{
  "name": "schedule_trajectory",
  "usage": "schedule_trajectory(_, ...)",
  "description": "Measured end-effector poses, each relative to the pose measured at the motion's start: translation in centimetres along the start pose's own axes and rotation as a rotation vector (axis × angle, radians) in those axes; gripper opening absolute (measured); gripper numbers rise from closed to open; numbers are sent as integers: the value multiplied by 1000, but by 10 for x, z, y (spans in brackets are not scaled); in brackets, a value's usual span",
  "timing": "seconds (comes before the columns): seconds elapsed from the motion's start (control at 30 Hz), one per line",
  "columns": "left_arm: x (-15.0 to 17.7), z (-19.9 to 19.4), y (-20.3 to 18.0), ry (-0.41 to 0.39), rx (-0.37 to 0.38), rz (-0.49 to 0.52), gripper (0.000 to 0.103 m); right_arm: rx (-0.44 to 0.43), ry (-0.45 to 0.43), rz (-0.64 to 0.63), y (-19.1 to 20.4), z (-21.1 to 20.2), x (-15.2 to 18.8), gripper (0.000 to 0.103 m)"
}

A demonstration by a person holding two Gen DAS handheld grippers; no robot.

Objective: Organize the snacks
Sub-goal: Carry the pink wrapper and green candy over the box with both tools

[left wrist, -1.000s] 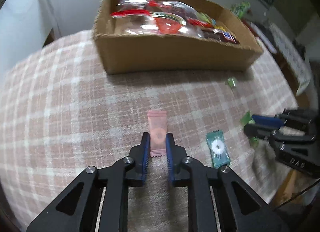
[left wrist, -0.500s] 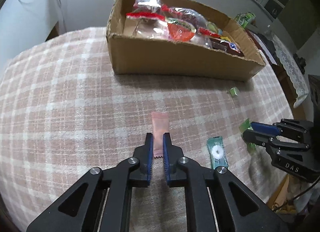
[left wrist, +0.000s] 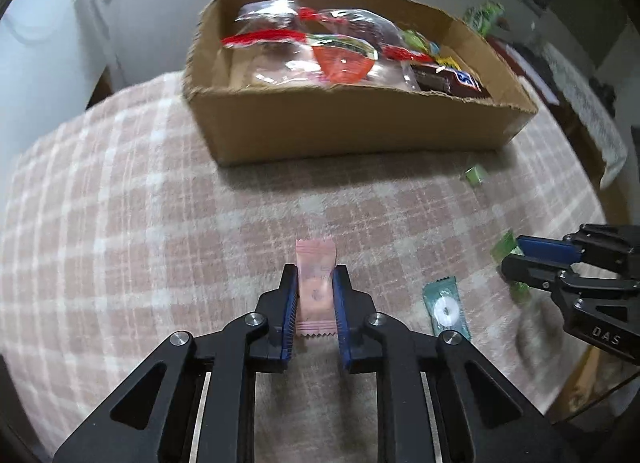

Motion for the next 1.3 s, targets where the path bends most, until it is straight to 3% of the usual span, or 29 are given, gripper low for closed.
schedule_trajectory(0.2, 11, -9, 4, -16, 43, -54, 16, -2, -3, 18, -8, -1, 0, 23)
schedule_trajectory(0.37, 15, -23, -6, -40, 50, -40, 15, -5, -13, 17, -9, -6, -1, 23)
schedule_trajectory(0.97, -51, -54, -34, -159, 40, 62, 16, 7, -162, 41, -27, -67, -53, 23)
schedule_trajectory(1.3, -93, -54, -40, -206, 50, 91, 16, 39, -201, 43, -39, -69, -94, 23)
Point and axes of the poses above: each gripper's, at about its wrist camera, not at the fingertips, and z roughly the way its jaws point, y to its left, x to its underside, the point moved 1 cm from there along z, roughly the way its jaws point, and after that the axes turned 12 degrees about x, right-handed, at the moved point
